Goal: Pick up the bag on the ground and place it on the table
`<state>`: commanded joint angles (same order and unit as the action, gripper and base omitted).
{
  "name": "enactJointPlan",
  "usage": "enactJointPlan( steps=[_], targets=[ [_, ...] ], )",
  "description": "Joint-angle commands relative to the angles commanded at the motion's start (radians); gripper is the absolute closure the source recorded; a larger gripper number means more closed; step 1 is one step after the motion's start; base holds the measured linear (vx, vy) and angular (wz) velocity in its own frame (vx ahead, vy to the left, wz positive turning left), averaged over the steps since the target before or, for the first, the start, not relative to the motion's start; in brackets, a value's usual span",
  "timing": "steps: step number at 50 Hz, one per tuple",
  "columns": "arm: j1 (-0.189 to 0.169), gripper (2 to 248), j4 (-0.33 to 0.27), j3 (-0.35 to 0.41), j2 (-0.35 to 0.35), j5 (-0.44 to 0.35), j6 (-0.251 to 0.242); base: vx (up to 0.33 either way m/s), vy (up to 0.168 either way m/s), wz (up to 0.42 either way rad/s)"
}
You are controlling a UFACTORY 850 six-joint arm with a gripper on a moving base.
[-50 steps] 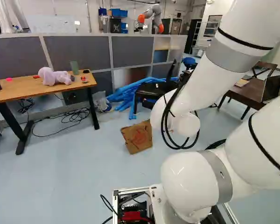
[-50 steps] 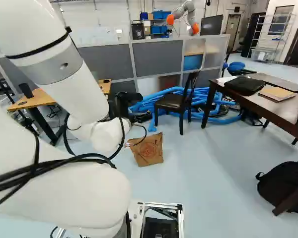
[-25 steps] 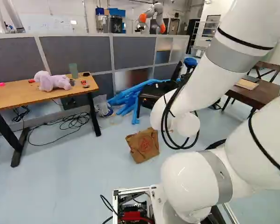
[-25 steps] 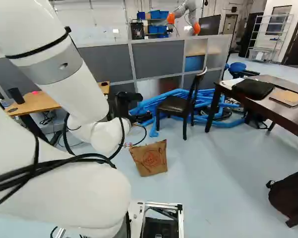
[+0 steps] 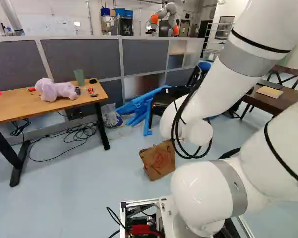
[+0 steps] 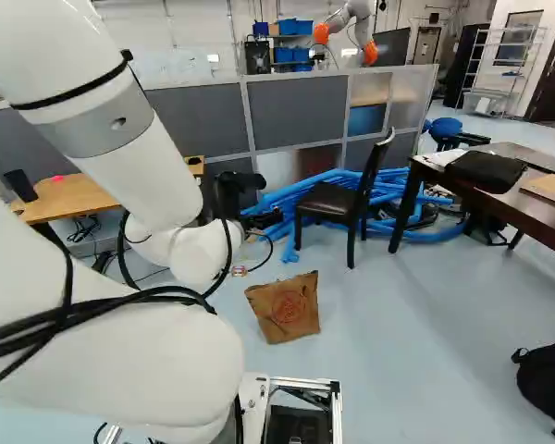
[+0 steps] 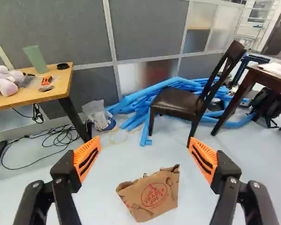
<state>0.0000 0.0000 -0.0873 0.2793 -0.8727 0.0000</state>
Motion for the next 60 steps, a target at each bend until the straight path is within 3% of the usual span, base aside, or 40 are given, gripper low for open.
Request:
enactJointPlan(
  steps=[37, 60],
  targets=[
    [0.000, 3, 0.000, -0.003, -0.004, 0.000, 0.000, 0.019, 0.010, 0.007],
    [0.000, 3, 0.000, -0.063, -0.073, 0.006, 0.000, 0.000, 0.000, 0.000]
  ],
)
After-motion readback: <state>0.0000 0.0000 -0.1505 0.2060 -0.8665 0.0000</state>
